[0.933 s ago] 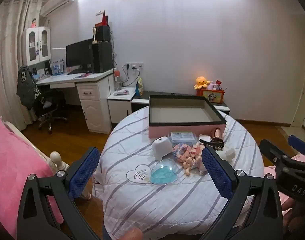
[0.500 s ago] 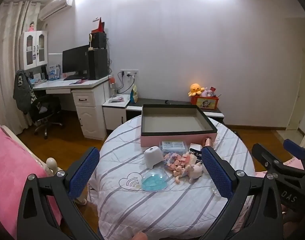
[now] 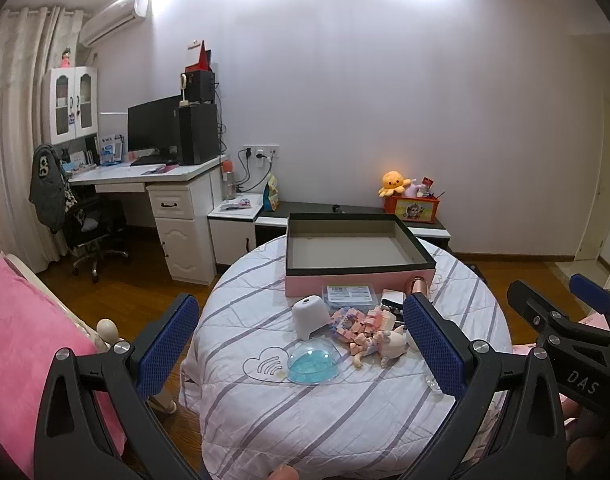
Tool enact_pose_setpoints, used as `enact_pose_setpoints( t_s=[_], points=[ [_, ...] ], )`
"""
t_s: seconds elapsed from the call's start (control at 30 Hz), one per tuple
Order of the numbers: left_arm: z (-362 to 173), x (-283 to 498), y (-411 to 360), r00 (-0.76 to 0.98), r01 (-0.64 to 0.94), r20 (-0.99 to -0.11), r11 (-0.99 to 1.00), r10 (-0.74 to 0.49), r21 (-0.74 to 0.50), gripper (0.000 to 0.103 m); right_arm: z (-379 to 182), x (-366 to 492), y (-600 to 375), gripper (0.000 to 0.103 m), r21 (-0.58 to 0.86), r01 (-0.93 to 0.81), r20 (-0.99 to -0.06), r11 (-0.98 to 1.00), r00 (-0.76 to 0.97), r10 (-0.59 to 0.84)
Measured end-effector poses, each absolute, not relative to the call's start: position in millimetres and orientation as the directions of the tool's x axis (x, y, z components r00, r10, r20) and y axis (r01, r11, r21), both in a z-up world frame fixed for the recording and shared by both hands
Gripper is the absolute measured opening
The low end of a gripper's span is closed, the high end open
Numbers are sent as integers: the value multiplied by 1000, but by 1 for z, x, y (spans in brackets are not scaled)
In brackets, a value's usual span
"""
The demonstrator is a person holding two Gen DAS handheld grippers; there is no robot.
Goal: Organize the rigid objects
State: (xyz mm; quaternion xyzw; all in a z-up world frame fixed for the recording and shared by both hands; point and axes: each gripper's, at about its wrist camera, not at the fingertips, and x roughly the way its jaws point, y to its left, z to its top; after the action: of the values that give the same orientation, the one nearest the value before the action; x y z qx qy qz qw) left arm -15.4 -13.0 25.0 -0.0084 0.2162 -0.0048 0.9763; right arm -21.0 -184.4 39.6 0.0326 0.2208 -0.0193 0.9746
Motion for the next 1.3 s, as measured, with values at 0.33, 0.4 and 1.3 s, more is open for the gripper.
enact_pose_setpoints(
  t_s=[0.33,0.4,1.3],
  points=[
    [25,-17,-12,905,14,-425,1000,-22,-22,103,40,-22,-184,103,54,51,-430,997,903,-23],
    [24,-16,-13,904,14,-426,1000,-21,-20,103,40,-22,-184,103,53,51,-429,997,903,-23],
    [19,-16,-8,896,29,-442,998,-49,-52,103,42,-23,-184,103,55,52,-426,997,904,-23]
  ],
)
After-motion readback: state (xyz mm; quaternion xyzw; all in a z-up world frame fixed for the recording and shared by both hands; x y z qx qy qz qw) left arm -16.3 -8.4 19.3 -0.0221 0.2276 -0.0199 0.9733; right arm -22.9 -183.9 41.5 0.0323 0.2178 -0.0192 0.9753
